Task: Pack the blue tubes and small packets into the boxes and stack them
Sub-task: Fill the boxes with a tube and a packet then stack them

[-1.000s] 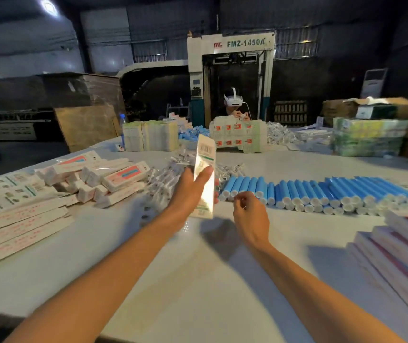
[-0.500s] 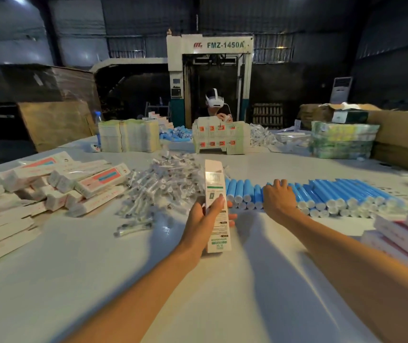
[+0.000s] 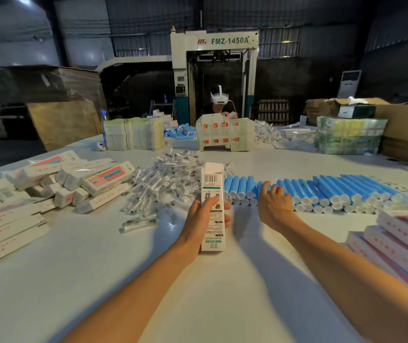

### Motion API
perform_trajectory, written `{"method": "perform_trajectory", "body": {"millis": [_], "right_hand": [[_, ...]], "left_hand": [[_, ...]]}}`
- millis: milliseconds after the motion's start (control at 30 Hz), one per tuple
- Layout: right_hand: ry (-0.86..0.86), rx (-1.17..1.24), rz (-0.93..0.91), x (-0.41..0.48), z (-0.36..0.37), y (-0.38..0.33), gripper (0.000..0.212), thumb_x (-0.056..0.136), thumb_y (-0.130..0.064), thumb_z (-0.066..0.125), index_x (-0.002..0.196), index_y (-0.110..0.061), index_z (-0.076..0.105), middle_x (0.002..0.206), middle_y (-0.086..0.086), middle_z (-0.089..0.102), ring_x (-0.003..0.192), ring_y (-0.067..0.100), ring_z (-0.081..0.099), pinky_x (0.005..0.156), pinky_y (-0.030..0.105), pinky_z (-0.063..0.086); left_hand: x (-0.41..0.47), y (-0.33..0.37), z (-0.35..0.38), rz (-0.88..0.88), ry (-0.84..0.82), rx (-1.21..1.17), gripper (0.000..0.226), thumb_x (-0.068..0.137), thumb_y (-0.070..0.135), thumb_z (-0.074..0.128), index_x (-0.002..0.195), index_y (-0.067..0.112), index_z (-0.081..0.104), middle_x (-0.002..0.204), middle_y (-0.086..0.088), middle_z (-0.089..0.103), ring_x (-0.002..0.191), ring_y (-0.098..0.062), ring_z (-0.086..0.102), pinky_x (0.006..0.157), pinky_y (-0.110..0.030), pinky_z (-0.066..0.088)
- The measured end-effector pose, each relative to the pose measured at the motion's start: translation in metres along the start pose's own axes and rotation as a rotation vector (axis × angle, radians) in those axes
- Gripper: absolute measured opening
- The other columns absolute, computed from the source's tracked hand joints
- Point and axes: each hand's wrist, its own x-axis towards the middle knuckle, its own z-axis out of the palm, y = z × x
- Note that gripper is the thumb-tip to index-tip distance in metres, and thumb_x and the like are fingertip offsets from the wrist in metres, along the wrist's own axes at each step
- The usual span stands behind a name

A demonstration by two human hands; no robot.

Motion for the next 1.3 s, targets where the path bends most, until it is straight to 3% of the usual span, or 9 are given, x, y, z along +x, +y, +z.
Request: {"method": "perform_trajectory", "body": {"millis": [133,300,500,600,767,900,1033,1167,1300], "right_hand": [[0.125,0.329,0.08,-0.002,-0.015,0.004,0.077,0.098,-0.008,0.051,0.16,-0.001,0.005,0.144,0.021,0.048,0.138,0.038,0.042,0.111,0.056,0.033],[0.309,1.486,0.009,-0.011,-0.071,0.015,0.09,0.092,0.018,0.048,0.161,-0.017,0.002,0.144,0.023,0.049,0.125,0.032,0.056,0.107,0.056,0.049],[0.281,1.923,-0.253,-0.026,-0.11,0.006,0.122,0.089,0.006,0.073,0.16,-0.039,-0.015,0.145,0.01,0.042,0.115,0.027,0.07,0.092,0.044,0.062],[0.206,1.933,-0.317,-0.024,-0.113,0.0,0.132,0.086,0.011,0.075,0.157,-0.048,-0.019,0.148,0.001,0.039,0.111,0.025,0.073,0.087,0.046,0.063],[0.159,1.76,-0.354,-0.017,-0.11,-0.002,0.126,0.083,0.012,0.076,0.158,-0.048,-0.006,0.123,-0.011,0.055,0.109,0.023,0.074,0.087,0.042,0.063],[0.186,1.586,-0.339,-0.006,-0.113,0.006,0.103,0.086,0.003,0.076,0.154,-0.04,0.012,0.119,-0.003,0.065,0.1,0.007,0.073,0.076,0.024,0.062],[0.009,1.363,-0.478,-0.008,-0.117,0.006,0.077,0.089,-0.002,0.075,0.145,-0.031,0.03,0.104,0.004,0.067,0.083,0.003,0.073,0.06,0.016,0.055],[0.157,1.084,-0.508,-0.016,-0.096,-0.013,0.031,0.102,-0.025,0.063,0.132,-0.019,0.058,0.117,0.0,0.055,0.1,0.007,0.059,0.076,0.017,0.052],[0.271,1.217,-0.456,-0.021,-0.063,-0.048,0.026,0.109,-0.024,0.05,0.13,-0.015,0.062,0.125,0.002,0.054,0.104,0.004,0.058,0.084,0.011,0.049]], "left_hand": [[0.0,0.005,0.002,-0.015,0.004,-0.015,0.028,0.111,0.031,0.051,0.129,0.015,0.064,0.105,-0.013,0.078,0.074,-0.022,0.072,0.07,-0.033,0.064],[0.0,0.003,0.0,-0.006,0.005,0.037,0.02,0.109,0.035,0.057,0.121,0.02,0.063,0.107,-0.008,0.082,0.08,-0.021,0.077,0.072,-0.033,0.066],[-0.004,0.004,0.003,0.049,-0.095,0.083,0.036,0.104,0.034,0.065,0.135,0.016,0.059,0.116,-0.011,0.079,0.09,-0.026,0.076,0.084,-0.041,0.065],[-0.006,0.004,0.004,0.061,-0.124,0.092,0.033,0.104,0.031,0.066,0.133,0.016,0.06,0.115,-0.012,0.079,0.088,-0.025,0.077,0.081,-0.04,0.065],[-0.008,0.004,0.002,0.076,-0.162,0.131,0.035,0.105,0.034,0.065,0.135,0.018,0.058,0.117,-0.012,0.078,0.091,-0.025,0.076,0.082,-0.039,0.064],[-0.007,0.002,0.001,0.091,-0.167,0.159,0.034,0.105,0.037,0.065,0.135,0.021,0.058,0.119,-0.01,0.078,0.094,-0.026,0.076,0.084,-0.038,0.063],[-0.006,0.0,0.003,0.11,-0.161,0.186,0.031,0.107,0.036,0.062,0.135,0.023,0.059,0.118,-0.009,0.078,0.095,-0.026,0.076,0.082,-0.037,0.063],[-0.005,-0.001,0.0,0.109,-0.071,0.135,0.028,0.109,0.037,0.058,0.134,0.024,0.06,0.113,-0.012,0.079,0.086,-0.024,0.075,0.079,-0.037,0.062],[-0.002,-0.007,-0.007,0.143,0.161,0.06,0.023,0.11,0.034,0.056,0.127,0.021,0.063,0.1,-0.014,0.079,0.069,-0.024,0.071,0.06,-0.032,0.059]]}}
